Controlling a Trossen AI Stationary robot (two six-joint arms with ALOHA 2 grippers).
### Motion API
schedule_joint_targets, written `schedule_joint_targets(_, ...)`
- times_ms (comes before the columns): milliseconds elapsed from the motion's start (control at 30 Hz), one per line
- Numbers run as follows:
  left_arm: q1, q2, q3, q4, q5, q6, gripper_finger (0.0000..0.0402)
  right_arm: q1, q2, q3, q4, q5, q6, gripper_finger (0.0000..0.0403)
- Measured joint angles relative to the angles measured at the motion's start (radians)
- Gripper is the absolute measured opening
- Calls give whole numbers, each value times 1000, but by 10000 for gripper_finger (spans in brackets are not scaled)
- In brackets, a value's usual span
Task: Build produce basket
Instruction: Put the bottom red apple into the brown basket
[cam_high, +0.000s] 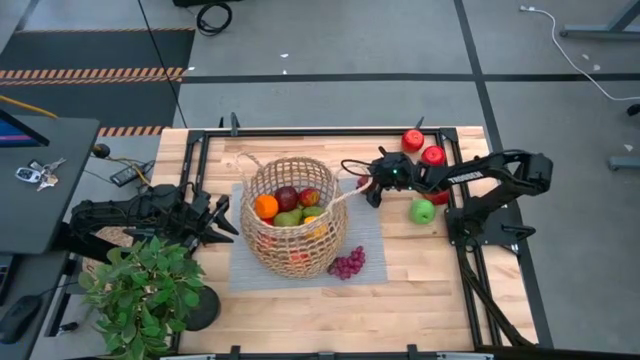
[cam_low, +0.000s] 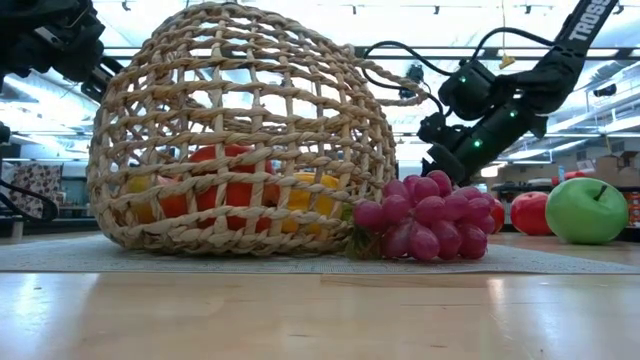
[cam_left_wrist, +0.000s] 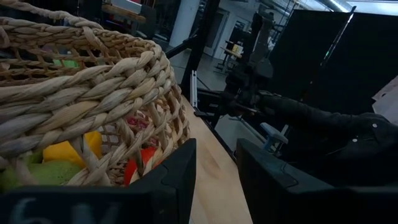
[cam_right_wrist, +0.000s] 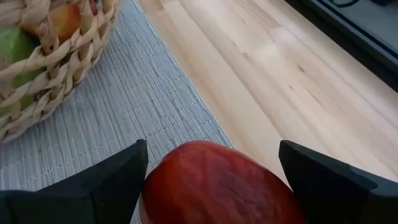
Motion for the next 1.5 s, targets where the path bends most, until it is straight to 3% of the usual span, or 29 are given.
schedule_joint_targets(400, 0, 0, 0, 0, 0, 0, 121, 28, -29, -4, -15, 24, 69, 379)
schedule_joint_targets(767, 0, 0, 0, 0, 0, 0, 121, 8, -23, 32, -59, 42, 1, 399)
schedule_joint_targets(1033, 0, 0, 0, 0, 0, 0, 121, 4, -24, 32, -234, 40, -3, 373)
schedule_joint_targets(1300, 0, 0, 0, 0, 0, 0, 121, 4, -25, 33, -244, 43, 18, 326)
schedule_joint_targets(1500, 0, 0, 0, 0, 0, 0, 121, 4, -49, 33, -244, 45, 22, 323)
